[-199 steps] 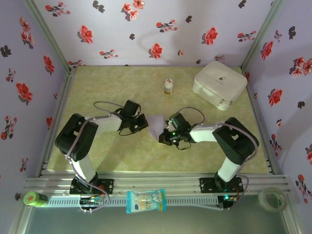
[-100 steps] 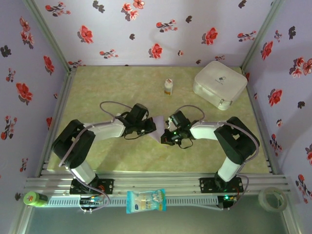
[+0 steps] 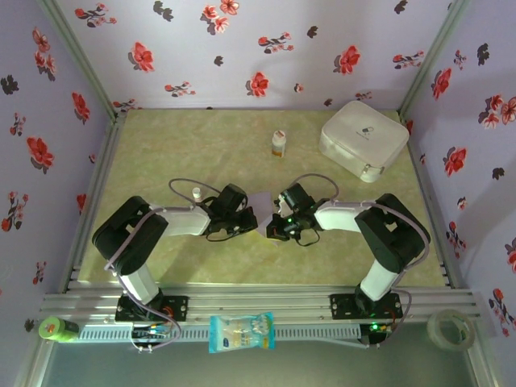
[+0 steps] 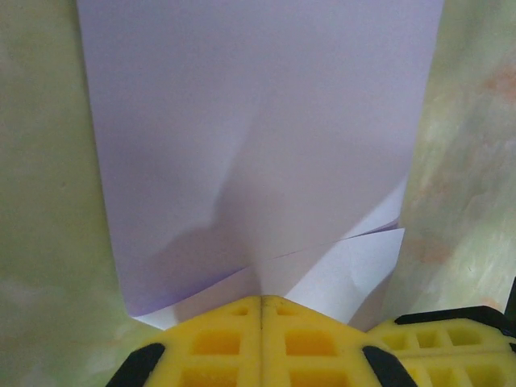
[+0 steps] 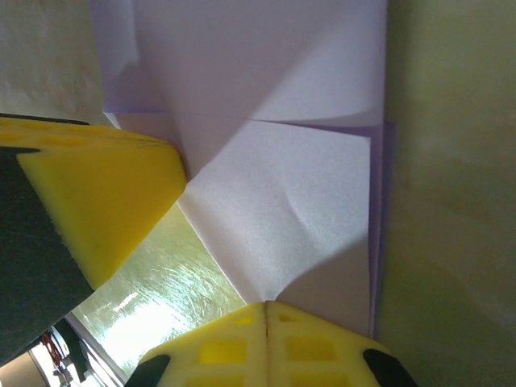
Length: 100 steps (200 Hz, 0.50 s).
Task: Fold a paper plane with a square sheet of paper (pick it up from the middle)
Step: Third fold the triangle at the center of the table.
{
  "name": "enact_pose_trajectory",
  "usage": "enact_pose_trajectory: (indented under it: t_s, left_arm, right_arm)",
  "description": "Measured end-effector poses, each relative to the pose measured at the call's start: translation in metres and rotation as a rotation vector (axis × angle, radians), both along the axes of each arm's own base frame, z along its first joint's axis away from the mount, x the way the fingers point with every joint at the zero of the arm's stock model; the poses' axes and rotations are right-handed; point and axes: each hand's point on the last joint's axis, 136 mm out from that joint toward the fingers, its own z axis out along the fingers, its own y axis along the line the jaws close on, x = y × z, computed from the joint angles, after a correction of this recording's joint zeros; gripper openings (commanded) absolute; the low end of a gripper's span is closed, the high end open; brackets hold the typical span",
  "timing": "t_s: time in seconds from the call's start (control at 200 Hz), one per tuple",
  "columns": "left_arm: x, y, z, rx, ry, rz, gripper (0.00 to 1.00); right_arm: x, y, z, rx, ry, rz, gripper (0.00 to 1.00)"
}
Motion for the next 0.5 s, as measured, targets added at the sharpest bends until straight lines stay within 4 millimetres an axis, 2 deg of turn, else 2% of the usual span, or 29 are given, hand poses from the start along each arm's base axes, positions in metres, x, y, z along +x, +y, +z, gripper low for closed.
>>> enact_pose_trajectory:
  t_s: [0.245, 0.5]
  left_arm:
    - [0.001, -0.001, 0.0, -0.011, -0.012, -0.003, 0.0]
    - [0.003, -0.002, 0.0, -0.018, -0.018, -0.002, 0.0]
  right_arm:
    - [-0.002, 0.0, 0.008, 0.01, 0.011, -0.015, 0.06]
    - [0.007, 0.018, 0.014, 0.04, 0.001, -0.017, 0.06]
